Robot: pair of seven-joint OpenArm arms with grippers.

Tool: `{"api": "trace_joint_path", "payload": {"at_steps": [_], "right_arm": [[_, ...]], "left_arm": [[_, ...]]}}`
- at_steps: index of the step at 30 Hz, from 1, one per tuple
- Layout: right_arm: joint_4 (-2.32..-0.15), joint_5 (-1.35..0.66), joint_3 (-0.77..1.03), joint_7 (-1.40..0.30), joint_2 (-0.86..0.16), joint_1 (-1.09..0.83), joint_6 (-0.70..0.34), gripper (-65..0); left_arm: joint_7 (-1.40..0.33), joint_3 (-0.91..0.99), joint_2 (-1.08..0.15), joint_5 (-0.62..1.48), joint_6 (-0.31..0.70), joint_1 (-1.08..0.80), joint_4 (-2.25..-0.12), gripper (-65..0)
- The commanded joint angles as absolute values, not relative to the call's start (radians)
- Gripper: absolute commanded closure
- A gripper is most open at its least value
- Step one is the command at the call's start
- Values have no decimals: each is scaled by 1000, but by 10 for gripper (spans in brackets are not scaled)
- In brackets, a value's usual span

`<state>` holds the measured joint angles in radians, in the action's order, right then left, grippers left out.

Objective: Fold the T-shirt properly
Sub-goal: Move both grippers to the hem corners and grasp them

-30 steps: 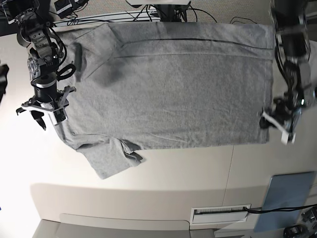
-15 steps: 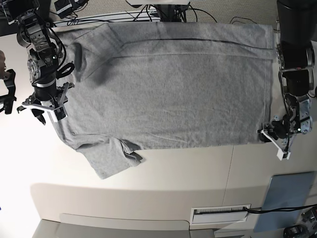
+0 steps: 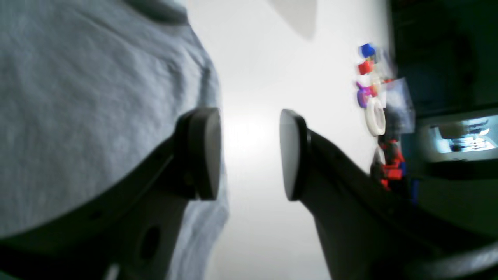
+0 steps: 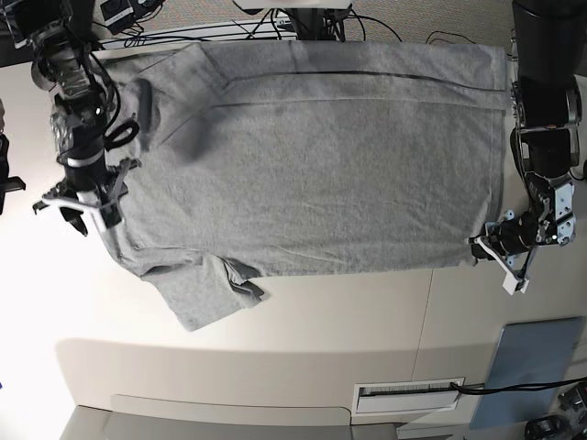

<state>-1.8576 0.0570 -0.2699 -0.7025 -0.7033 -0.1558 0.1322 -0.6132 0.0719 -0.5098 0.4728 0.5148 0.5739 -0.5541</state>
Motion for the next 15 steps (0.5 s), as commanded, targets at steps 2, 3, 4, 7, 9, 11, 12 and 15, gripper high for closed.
{"api": "trace_joint_path", "payload": {"at_steps": [2, 3, 4, 7, 9, 11, 12, 15], "right_arm": [[-1810, 20, -260, -687, -718, -80, 138, -247], [-1768, 2, -260, -687, -708, -41, 113, -247], [-1721, -21, -260, -688, -696, 4, 84, -247], [-1561, -107, -260, -708, -639, 162, -20, -247], [-1439, -150, -260, -756, -589, 274, -105, -247], [-1309, -191, -260, -810, -542, 380, -191, -247], [-1241, -197, -260, -826, -519, 427, -235, -247], [-1050, -194, -260, -827, -464, 541, -353, -248]], "left_arm": [[-614, 72, -527, 472, 526, 597, -564, 0], [-614, 72, -527, 472, 525, 596, -564, 0], [-614, 72, -527, 472, 525, 594, -564, 0], [-614, 72, -526, 472, 525, 589, -564, 0], [-613, 72, -526, 472, 525, 584, -564, 0], [-614, 72, -526, 472, 525, 581, -564, 0], [-614, 72, -526, 472, 525, 579, -564, 0], [-615, 72, -526, 472, 524, 579, -564, 0]]}}
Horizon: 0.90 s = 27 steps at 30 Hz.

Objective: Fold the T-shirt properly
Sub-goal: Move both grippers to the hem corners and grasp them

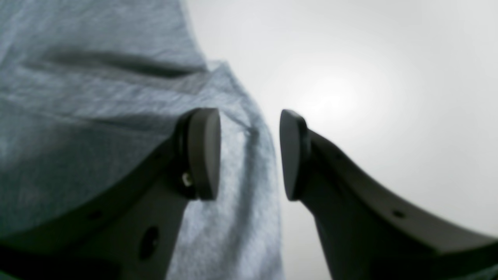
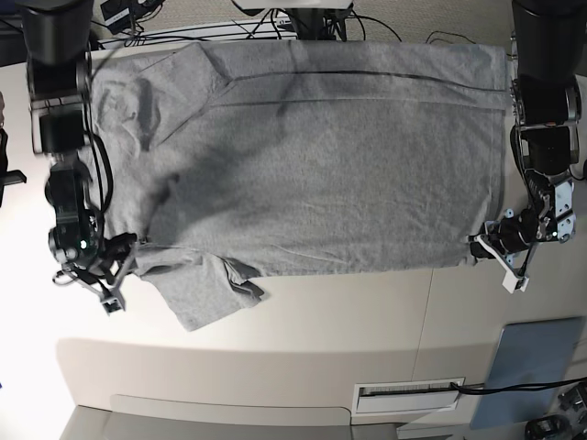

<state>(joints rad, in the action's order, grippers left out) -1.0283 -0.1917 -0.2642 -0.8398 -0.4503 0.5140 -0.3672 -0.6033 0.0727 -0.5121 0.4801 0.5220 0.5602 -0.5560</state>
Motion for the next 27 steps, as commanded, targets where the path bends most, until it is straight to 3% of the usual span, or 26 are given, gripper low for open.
{"api": "trace_joint_path", "payload": {"at_steps": [1, 7, 16, 22, 23, 27], "right_arm": [[-991, -190, -260, -810, -450, 570, -383, -248], [-741, -186, -260, -600, -406, 670, -404, -248], [-723, -70, -260, -657, -408, 683, -379, -248], [-723, -166, -261, -770, -407, 669, -420, -244], [-723, -168, -261, -773, -407, 665, -421, -220], [-723, -160, -261, -771, -408, 659, -422, -12]], "left_arm": [[-615, 72, -526, 472, 523, 579, -564, 0], [-625, 72, -527, 464, 521, 579, -564, 0], [-636, 72, -526, 465, 522, 579, -564, 0], [-636, 72, -526, 465, 522, 579, -564, 0], [-636, 72, -526, 465, 522, 579, -564, 0], [-625, 72, -526, 466, 521, 579, -564, 0]]}}
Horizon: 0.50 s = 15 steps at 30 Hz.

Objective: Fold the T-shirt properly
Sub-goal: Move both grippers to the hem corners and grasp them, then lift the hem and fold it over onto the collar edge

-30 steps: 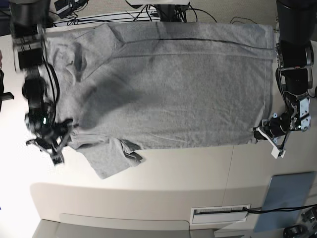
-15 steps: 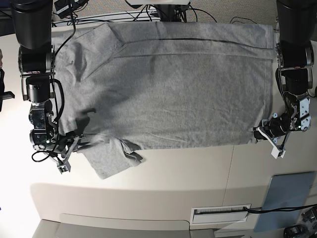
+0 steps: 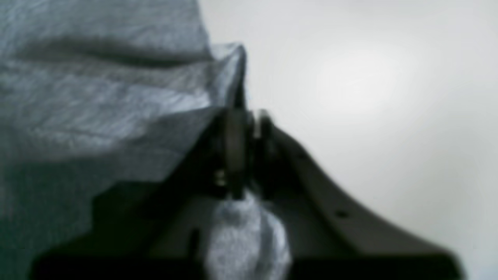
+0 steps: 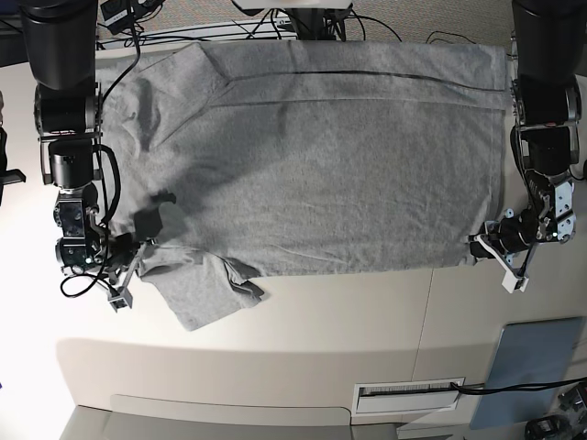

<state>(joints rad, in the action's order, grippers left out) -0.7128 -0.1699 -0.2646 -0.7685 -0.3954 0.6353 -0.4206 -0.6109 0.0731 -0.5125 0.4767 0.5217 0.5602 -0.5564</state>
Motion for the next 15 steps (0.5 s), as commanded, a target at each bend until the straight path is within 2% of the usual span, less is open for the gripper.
{"api": "trace_joint_path", "payload": {"at_steps": [1, 3, 6, 10, 15], "right_arm": [[-723, -160, -261, -756, -408, 660, -422, 0], [-723, -160, -261, -712, -408, 659, -386, 0], [-746, -160, -260, -685, -411, 659, -280, 0], [-860, -174, -260, -720, -445, 636, -272, 0], [-1154, -225, -260, -739, -535, 485, -228, 0]], "left_arm": [[-617, 72, -526, 466, 521, 579, -564, 0], [-599, 72, -527, 481, 521, 579, -564, 0], [-603, 72, -530, 514, 521, 579, -571, 0], [-649, 72, -541, 584, 522, 579, -596, 0], [-709, 72, -578, 691, 553, 579, -617, 0]]}}
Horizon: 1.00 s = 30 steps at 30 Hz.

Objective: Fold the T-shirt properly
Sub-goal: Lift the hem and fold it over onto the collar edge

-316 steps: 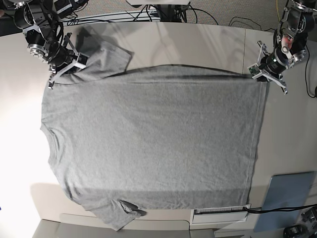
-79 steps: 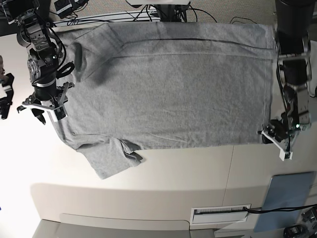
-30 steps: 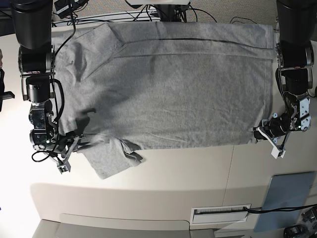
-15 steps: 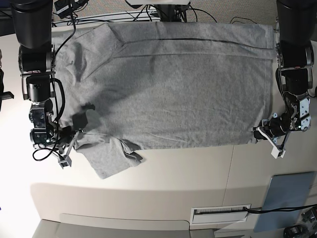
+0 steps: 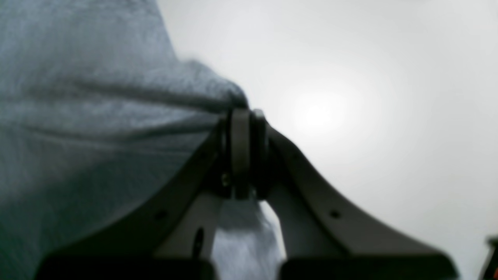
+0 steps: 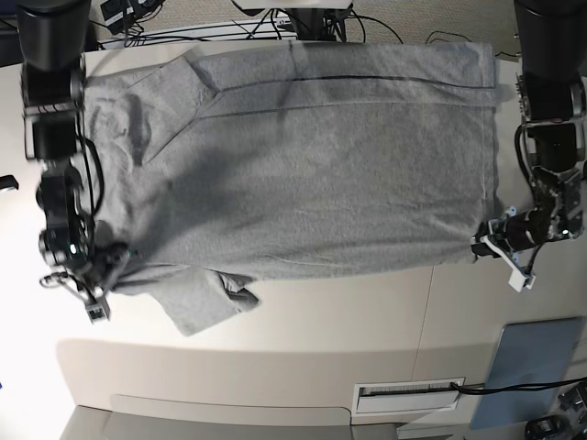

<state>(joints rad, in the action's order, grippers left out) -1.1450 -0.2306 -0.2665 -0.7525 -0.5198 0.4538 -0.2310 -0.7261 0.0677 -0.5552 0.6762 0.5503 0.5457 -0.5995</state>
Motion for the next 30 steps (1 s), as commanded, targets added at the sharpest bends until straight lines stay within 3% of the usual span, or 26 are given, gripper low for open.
{"api": "trace_joint_path", "payload": {"at_steps": [1, 7, 11, 16, 20, 25, 30], "right_arm": [[-1213, -225, -260, -742, -553, 451, -201, 0], [-1430, -207, -253, -794, -629, 310, -126, 0], [-1488, -202, -178, -801, -629, 228, -114, 0], [-1570, -203, -72, -811, -629, 123, -115, 0], [-1659, -202, -19, -822, -630, 25, -115, 0], [-1777, -201, 42, -837, -629, -102, -114, 0], [-1876, -201, 137, -848, -629, -232, -114, 0]], "left_arm": [[-717, 72, -587, 715, 564, 579, -619, 0], [-770, 72, -607, 834, 604, 560, -663, 0], [-769, 72, -607, 849, 601, 455, -809, 0], [-716, 122, -606, 757, 490, 263, -1061, 0], [-729, 259, -602, 764, 491, 129, -1192, 0], [-797, 423, -596, 860, 580, -17, -1300, 0], [-801, 442, -591, 876, 593, -157, -1360, 0]]}}
